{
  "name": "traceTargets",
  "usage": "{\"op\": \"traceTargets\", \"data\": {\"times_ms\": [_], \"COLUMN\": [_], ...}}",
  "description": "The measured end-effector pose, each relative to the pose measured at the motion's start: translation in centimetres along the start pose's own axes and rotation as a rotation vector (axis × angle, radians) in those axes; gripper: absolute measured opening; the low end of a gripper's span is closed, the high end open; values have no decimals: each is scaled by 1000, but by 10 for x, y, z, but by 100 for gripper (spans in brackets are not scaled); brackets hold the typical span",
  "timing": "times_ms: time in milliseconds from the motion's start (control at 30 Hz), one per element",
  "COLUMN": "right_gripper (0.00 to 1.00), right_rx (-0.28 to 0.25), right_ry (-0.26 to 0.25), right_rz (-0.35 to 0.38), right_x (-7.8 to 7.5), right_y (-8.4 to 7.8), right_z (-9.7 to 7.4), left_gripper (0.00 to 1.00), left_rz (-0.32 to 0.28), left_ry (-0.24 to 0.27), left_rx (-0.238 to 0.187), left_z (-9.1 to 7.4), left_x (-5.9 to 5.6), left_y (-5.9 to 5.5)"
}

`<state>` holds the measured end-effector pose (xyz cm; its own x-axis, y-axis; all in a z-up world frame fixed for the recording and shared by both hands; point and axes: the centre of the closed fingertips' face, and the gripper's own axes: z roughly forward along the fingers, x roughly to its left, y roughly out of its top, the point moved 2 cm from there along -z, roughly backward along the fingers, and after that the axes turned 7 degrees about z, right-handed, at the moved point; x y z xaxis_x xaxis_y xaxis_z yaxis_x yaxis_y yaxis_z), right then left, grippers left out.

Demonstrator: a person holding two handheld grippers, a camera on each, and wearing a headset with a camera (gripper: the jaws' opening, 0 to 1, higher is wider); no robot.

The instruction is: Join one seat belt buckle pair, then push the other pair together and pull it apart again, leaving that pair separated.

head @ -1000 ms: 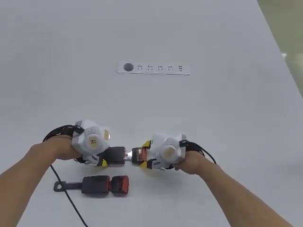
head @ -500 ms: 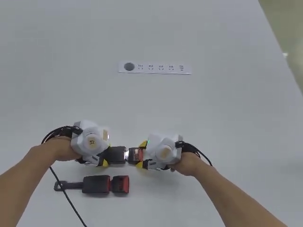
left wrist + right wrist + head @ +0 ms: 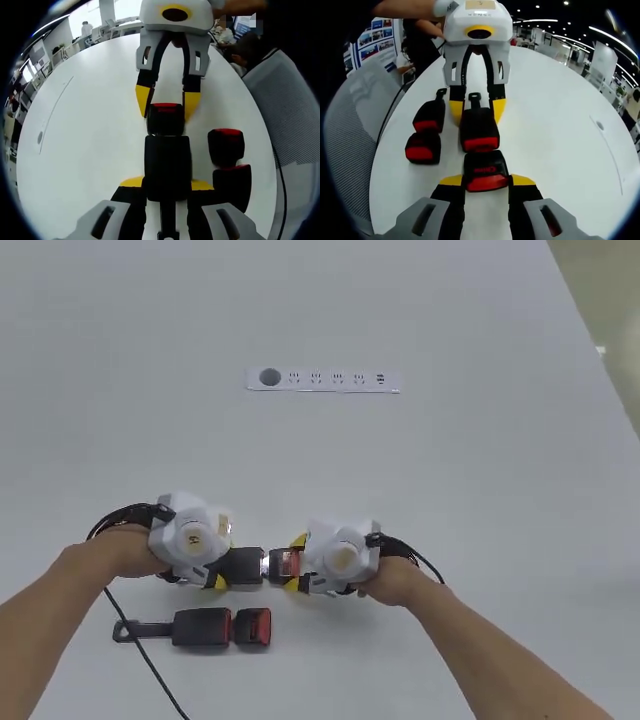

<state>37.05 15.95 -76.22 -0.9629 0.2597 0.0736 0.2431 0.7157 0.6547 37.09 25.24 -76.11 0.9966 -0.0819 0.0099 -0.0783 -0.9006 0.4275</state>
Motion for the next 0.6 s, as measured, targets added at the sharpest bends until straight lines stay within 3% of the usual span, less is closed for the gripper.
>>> {"op": "traceTargets", "data": {"times_ms": [600], "right_gripper": [30], "right_rx": [0], "right_ry": [-10], "right_rz": [-4], "right_x": [1], "right_y": [1], "right_z": [0], "left_gripper": [31], "left_rz": [-8], "left_ry": [0], "left_rx": [11], "left_z": [-2], "left_x": [-1], "left_y": [3]}}
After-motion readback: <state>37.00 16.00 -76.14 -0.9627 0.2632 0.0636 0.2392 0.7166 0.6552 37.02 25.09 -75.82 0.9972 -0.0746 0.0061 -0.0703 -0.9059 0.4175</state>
